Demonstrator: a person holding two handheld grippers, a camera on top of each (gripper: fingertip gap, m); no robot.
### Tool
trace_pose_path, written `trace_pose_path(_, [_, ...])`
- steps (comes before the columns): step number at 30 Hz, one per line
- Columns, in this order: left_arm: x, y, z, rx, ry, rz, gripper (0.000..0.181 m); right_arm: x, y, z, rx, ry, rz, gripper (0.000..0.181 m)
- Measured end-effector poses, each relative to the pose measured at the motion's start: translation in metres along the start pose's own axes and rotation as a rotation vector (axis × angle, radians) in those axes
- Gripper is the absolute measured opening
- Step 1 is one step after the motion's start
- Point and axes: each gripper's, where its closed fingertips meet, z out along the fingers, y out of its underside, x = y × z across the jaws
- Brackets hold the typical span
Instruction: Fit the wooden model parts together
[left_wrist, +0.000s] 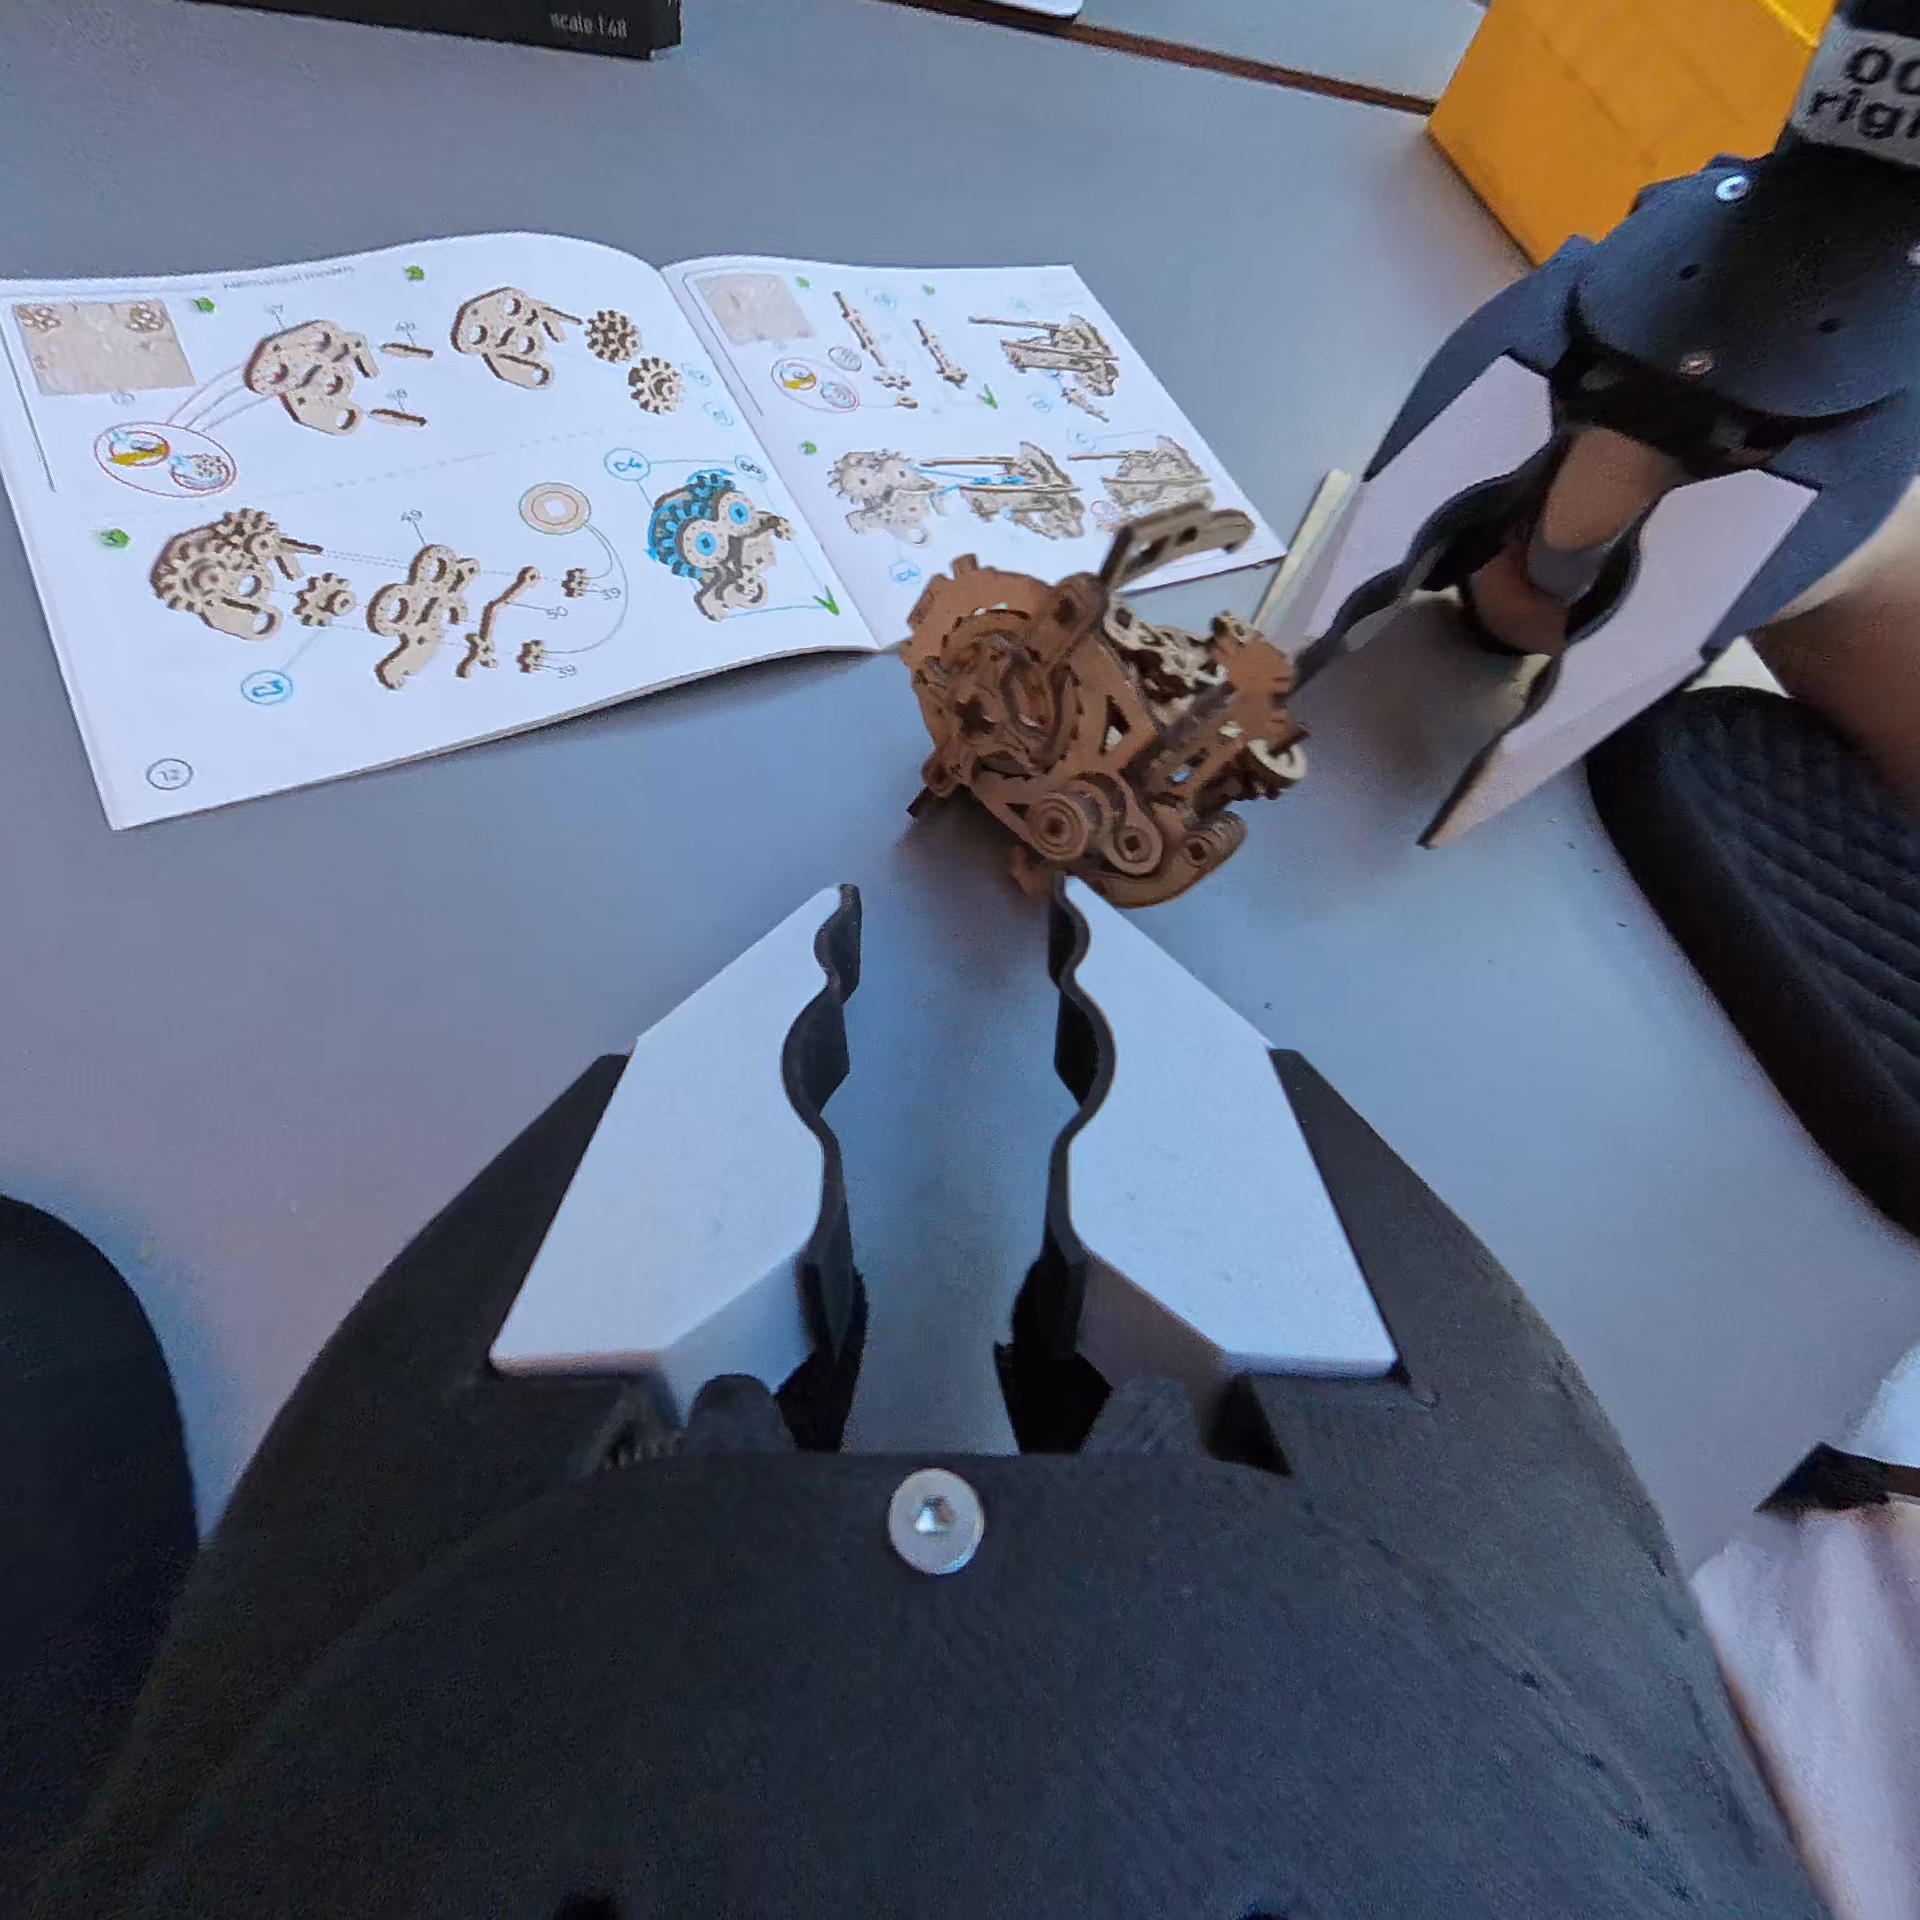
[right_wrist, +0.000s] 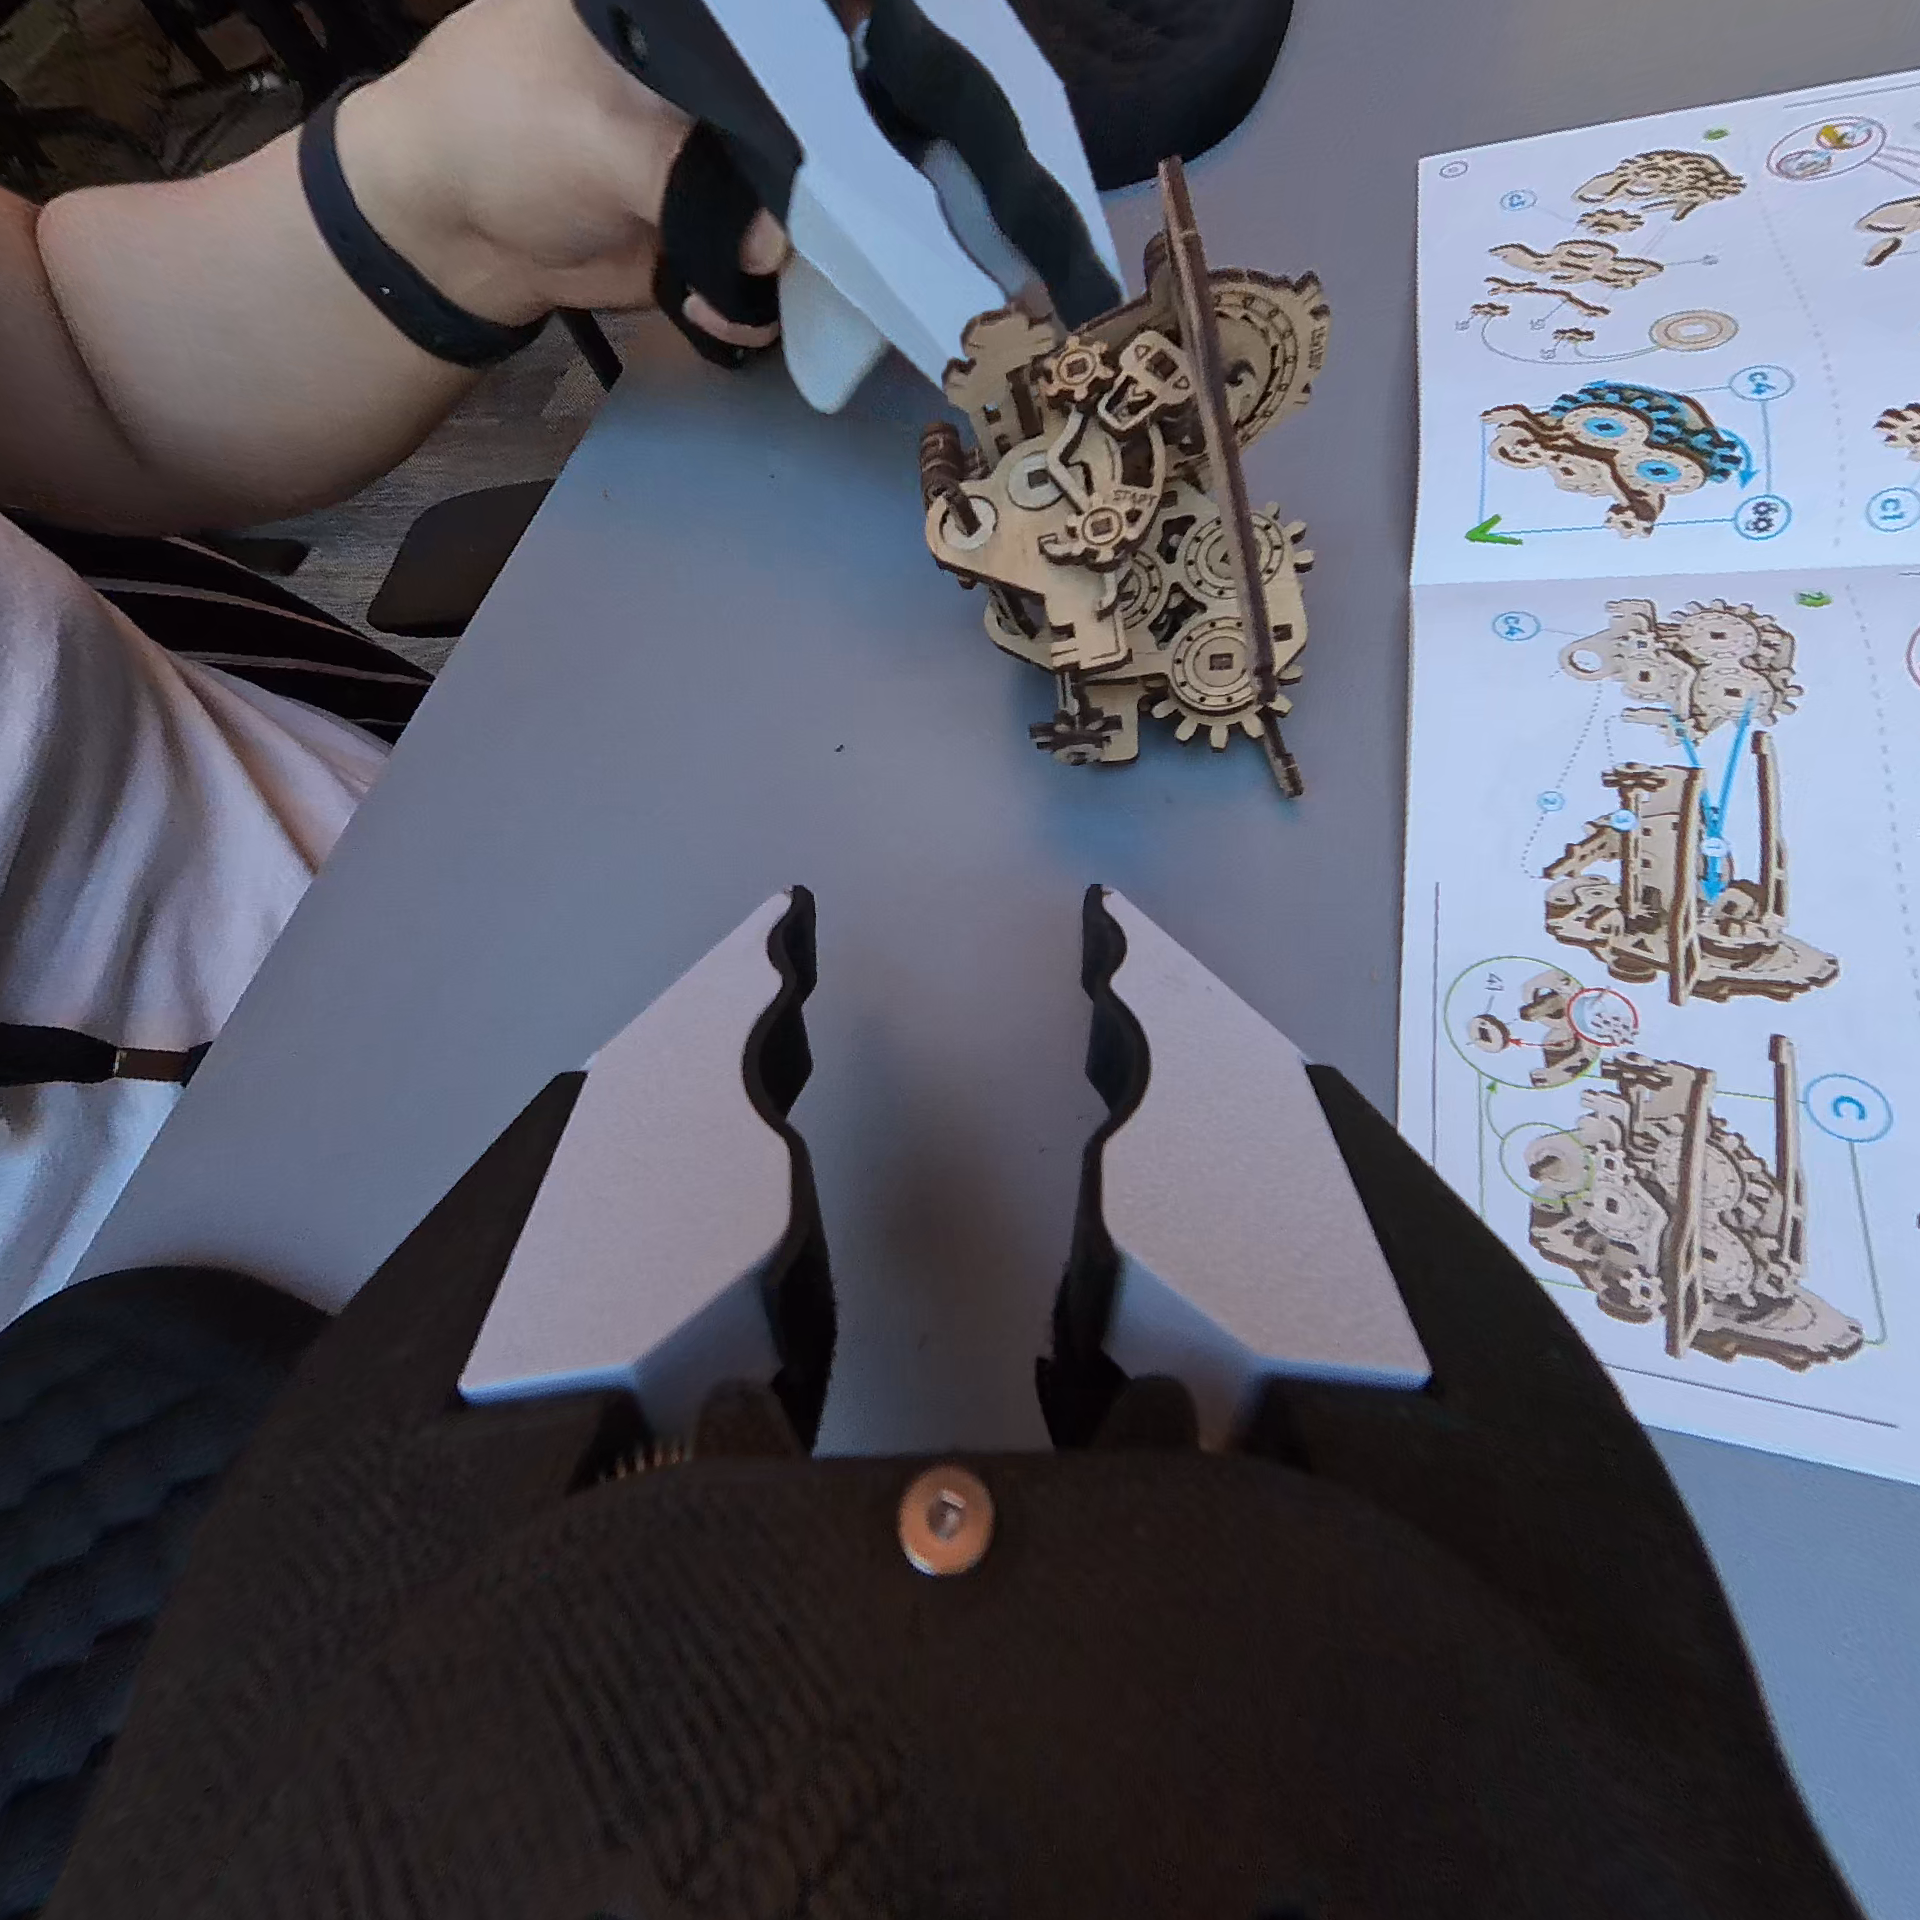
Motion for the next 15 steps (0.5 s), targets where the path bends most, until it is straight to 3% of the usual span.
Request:
trace_pose_path(6, [0.031, -0.003, -0.013, 0.074, -0.111, 0.099, 0.051, 0.001, -0.002, 0.000, 0.013, 0.006, 0.001, 0.051])
trace_pose_path(15, [0.034, -0.006, 0.003, 0.031, -0.323, 0.165, 0.039, 0.001, 0.000, 0.000, -0.004, 0.023, -0.008, 0.052])
